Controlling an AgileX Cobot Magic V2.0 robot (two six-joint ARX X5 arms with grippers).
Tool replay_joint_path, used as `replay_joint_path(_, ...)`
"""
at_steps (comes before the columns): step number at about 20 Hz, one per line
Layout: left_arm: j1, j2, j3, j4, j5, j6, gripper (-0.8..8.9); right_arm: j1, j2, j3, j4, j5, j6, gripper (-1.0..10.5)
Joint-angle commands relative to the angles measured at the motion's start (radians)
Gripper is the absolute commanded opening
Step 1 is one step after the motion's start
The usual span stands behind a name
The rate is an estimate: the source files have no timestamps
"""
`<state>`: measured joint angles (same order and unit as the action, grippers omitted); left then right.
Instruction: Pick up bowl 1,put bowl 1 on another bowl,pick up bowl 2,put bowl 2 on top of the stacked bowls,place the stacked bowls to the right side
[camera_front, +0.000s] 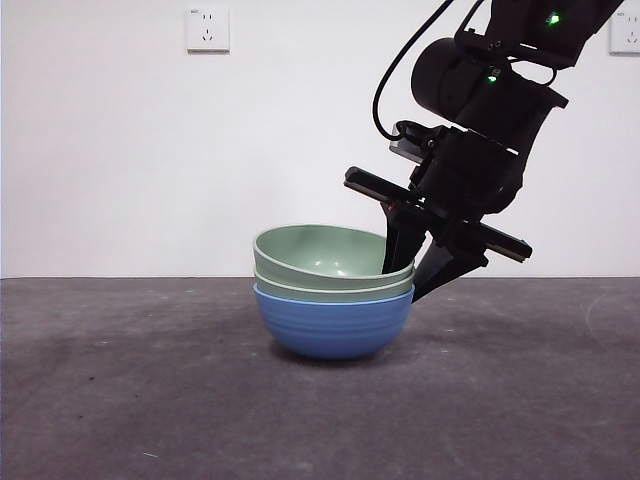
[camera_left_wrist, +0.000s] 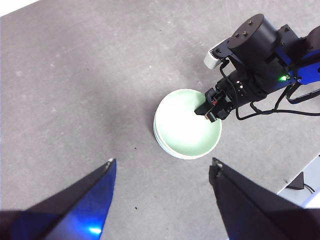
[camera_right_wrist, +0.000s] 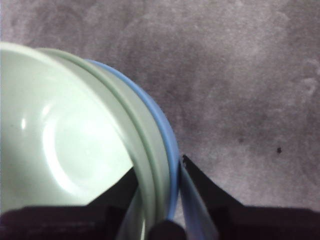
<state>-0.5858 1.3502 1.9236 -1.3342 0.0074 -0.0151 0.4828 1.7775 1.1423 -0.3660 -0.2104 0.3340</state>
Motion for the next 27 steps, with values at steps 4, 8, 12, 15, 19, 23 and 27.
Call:
replay_joint_path(4,-0.003,0.001,-0.002,-0.024,-0.004,0.008,3.18,-0.016,-0.035,-0.006,-0.010,0.001,-0.011,-0.1)
replay_joint_path(8,-0.003,0.001,-0.002,-0.026,-0.003,0.008,3.18,-0.097,-0.119,-0.006,-0.024,0.008,-0.039,-0.1)
replay_joint_path(12,-0.003,0.001,-0.002,-0.032,-0.002,0.008,3.18,-0.239,-0.128,-0.006,-0.102,0.012,-0.108,-0.1)
replay_joint_path(15,-0.003,0.001,-0.002,-0.035,-0.003,0.008,3.14,-0.317,-0.127,-0.006,-0.109,0.033,-0.127,-0.1)
replay_joint_path(19,-0.003,0.001,-0.002,-0.030,-0.002,0.008,3.14,-0.373,-0.090,-0.006,-0.146,0.031,-0.161,-0.1)
replay_joint_path(23,-0.003,0.001,-0.002,-0.029,-0.002,0.003,3.14,-0.373,-0.045,-0.008,-0.154,0.030,-0.175,-0.1)
replay_joint_path(27,-0.003,0.001,-0.002,-0.029,-0.002,-0.004,3.14,-0.378,-0.028,-0.008,-0.168,0.036,-0.179,-0.1)
